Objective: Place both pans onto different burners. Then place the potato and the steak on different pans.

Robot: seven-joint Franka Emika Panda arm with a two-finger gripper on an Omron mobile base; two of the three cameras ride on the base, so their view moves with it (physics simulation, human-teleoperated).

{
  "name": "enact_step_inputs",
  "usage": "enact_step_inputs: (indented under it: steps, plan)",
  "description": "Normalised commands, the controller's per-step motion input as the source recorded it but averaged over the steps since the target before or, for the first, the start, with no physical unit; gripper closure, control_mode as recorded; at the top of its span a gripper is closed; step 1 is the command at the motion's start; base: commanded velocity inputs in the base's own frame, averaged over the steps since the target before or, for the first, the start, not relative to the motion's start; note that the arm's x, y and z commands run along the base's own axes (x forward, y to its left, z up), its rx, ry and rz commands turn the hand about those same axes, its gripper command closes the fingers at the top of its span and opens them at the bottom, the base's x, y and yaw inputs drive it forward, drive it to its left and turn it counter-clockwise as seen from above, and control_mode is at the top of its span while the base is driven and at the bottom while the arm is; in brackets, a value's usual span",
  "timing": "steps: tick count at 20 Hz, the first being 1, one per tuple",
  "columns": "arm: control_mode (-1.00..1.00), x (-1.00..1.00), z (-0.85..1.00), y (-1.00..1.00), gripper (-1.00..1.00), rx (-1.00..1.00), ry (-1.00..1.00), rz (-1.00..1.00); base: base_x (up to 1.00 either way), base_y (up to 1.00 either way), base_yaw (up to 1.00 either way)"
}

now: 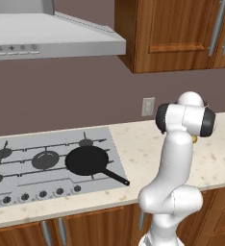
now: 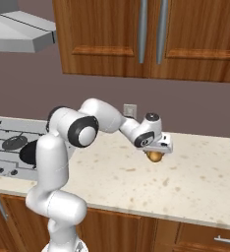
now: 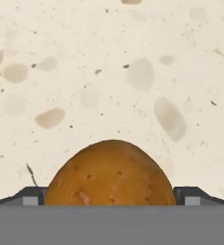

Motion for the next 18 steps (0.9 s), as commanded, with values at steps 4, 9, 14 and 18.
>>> enact_step_inputs:
  steps: [4,9,14,18]
  plan:
    - [-1.00,-0.40,-0.16,-0.16,1.00,0.09,0.00,0.00,0.00,0.00,0.00]
    - [-1.00,-0.55,0.04,-0.05,1.00,0.11,-0.09,0.00,0.00,0.00,0.00]
    - [-1.00,-0.53,0.40,0.00,1.00,0.07,-0.14,0.04,0.00,0.00,0.00]
    - [-1.00,-0.42,0.61,0.06,1.00,0.03,-0.13,0.06,0.00,0.00,0.00]
